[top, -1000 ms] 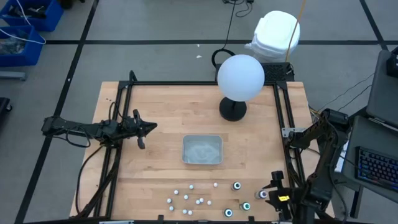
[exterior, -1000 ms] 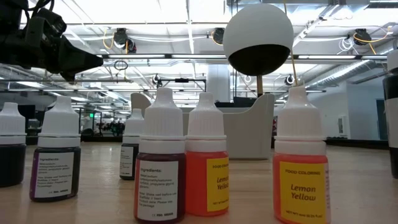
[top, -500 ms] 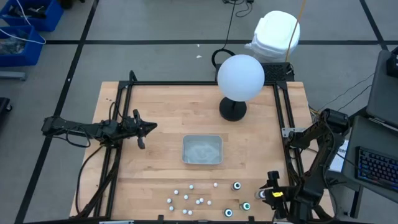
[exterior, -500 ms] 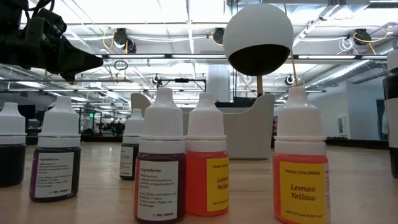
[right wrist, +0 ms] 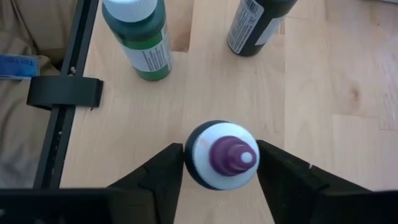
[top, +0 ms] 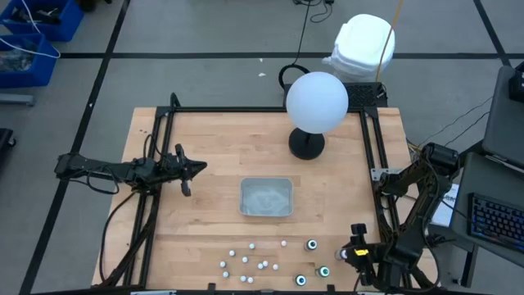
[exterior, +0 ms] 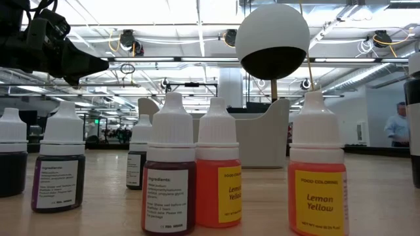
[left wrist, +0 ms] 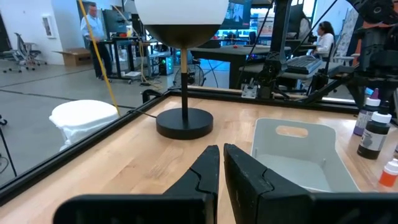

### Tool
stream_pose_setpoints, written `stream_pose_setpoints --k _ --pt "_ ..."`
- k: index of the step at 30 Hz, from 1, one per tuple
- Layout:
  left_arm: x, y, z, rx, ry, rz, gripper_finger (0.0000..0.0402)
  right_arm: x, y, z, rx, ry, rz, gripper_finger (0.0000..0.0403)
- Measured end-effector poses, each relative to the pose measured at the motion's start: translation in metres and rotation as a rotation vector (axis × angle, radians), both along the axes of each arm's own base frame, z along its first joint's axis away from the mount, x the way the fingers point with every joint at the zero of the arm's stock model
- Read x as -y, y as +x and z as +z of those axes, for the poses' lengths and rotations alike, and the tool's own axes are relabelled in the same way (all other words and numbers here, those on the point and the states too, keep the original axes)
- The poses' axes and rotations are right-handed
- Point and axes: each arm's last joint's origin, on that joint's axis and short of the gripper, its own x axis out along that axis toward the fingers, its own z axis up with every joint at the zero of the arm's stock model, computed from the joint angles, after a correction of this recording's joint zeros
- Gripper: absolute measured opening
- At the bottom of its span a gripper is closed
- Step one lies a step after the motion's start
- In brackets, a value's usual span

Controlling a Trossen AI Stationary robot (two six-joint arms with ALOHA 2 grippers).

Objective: Pick & Place food coloring
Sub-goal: Put the large violet food coloring bottle into the gray bin

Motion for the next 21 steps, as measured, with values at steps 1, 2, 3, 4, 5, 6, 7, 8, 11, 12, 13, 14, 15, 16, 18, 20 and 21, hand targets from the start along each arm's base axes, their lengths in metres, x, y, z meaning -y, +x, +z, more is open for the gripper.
stream_pose_setpoints --k 1,2,3,4,5,6,7,8,11,12,13,14,15,16,18,20,21 --pt "0.0000 0.0000 0.0000 0.000 0.000 0.000 0.0033 0.0000 0.0000 0.0000 0.000 0.000 0.000 0.0170" --pt "0.0000 0.0000 0.0000 0.000 0.000 0.000 0.0033 -0.0001 0.0001 0.0000 0.002 0.000 0.000 0.0164" --pt "0.0000 0.0000 0.0000 0.000 0.000 0.000 0.0033 -0.0003 0.0002 0.0001 0.005 0.002 0.000 0.0159" --pt "0.0000 0.0000 0.0000 0.000 0.000 0.000 0.0033 -0.0006 0.0004 0.0002 0.008 0.001 0.005 0.0154" --pt "0.0000 0.0000 0.0000 0.000 0.000 0.000 0.0033 -0.0012 0.0007 0.0004 0.013 0.002 0.014 0.0149" --pt "0.0000 0.0000 0.0000 0.000 0.000 0.000 0.0033 -0.0021 0.0011 0.0006 0.019 0.005 0.024 0.0145" --pt "0.0000 0.0000 0.0000 0.000 0.000 0.000 0.0033 -0.0028 0.0015 0.0009 0.023 0.005 0.038 0.0142" --pt "0.0000 0.0000 0.0000 0.000 0.000 0.000 0.0033 -0.0036 0.0018 0.0011 0.028 0.006 0.051 0.0140" --pt "0.0000 0.0000 0.0000 0.000 0.001 0.000 0.0033 -0.0051 0.0029 0.0017 0.038 0.005 0.079 0.0141" --pt "0.0000 0.0000 0.0000 0.000 0.001 0.000 0.0033 -0.0049 0.0036 0.0017 0.039 0.003 0.081 0.0141" --pt "0.0000 0.0000 0.0000 0.000 0.001 0.000 0.0033 -0.0046 0.0040 0.0017 0.039 0.003 0.080 0.0141" --pt "0.0000 0.0000 0.0000 0.000 0.001 0.000 0.0033 -0.0044 0.0042 0.0017 0.039 0.001 0.080 0.0141" --pt "0.0000 0.0000 0.0000 0.000 0.001 0.000 0.0033 -0.0042 0.0041 0.0016 0.039 -0.003 0.081 0.0140" --pt "0.0000 0.0000 0.0000 0.000 0.001 0.000 0.0033 -0.0039 0.0041 0.0016 0.038 -0.007 0.083 0.0140" --pt "0.0000 0.0000 0.0000 0.000 0.001 0.000 0.0033 -0.0038 0.0043 0.0018 0.050 -0.018 0.087 0.0140" --pt "0.0000 0.0000 0.0000 0.000 0.001 0.000 0.0033 -0.0038 0.0048 0.0020 0.065 -0.026 0.088 0.0140" --pt "0.0000 0.0000 0.0000 0.000 0.001 0.000 0.0033 -0.0036 0.0047 0.0022 0.064 -0.028 0.090 0.0140"
